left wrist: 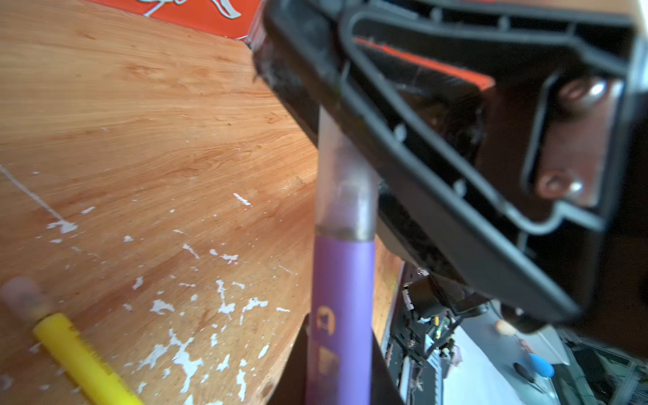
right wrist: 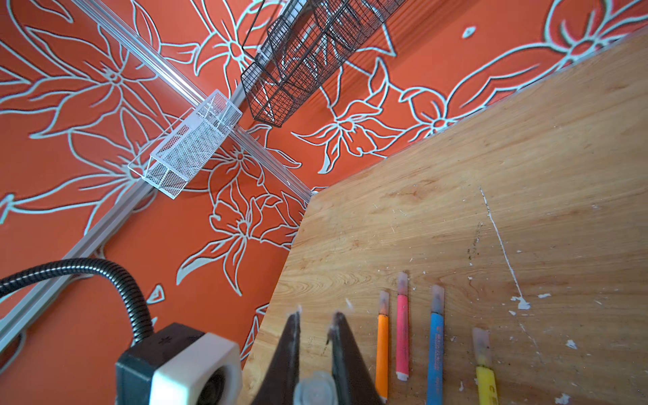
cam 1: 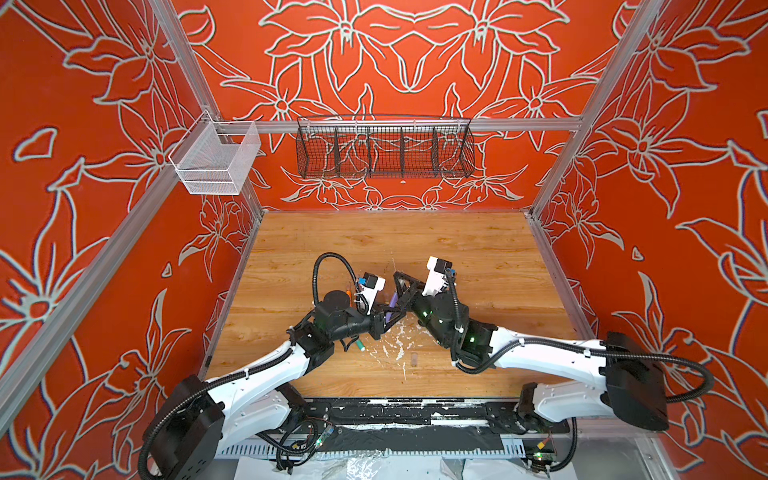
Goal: Insert the pens into the pen caps
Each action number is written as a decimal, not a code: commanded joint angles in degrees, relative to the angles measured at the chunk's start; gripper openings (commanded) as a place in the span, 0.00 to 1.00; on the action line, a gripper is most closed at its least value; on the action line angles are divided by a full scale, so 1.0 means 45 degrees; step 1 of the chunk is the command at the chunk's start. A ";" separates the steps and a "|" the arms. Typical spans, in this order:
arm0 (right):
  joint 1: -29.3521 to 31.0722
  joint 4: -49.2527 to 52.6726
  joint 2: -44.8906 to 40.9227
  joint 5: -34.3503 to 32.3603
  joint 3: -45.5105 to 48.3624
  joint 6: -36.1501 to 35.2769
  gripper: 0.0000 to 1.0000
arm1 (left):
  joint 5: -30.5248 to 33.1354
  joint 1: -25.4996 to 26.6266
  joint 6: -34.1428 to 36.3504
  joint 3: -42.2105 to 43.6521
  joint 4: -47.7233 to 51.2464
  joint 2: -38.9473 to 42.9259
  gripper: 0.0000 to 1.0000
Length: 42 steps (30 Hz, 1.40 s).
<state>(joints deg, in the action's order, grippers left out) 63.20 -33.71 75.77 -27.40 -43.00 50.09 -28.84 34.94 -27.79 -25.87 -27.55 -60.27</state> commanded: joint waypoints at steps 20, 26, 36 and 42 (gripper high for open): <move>0.0886 0.5762 -0.3258 -0.2216 0.0089 -0.0525 0.81 | 1.0898 -0.1460 -0.1926 0.0444 0.6849 0.1744 0.00; 0.0794 0.5402 -0.2011 -0.4221 -0.0383 0.0251 0.83 | 1.1055 -0.2320 -0.2262 0.0232 0.6656 0.0132 0.00; -0.0471 0.4415 0.0758 -0.4969 -0.1265 0.1805 0.97 | 1.2033 -0.3228 -0.2685 -0.0263 0.5934 -0.2078 0.01; -0.1685 0.3777 0.3345 -0.4730 -0.2826 0.2315 0.97 | 1.2599 -0.3291 -0.2686 -0.0885 0.6243 -0.2710 0.22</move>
<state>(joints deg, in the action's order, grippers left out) 57.14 -14.17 87.44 -47.16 -52.62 57.54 24.71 20.53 -38.81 -28.27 0.58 -72.20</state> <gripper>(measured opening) 0.974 0.191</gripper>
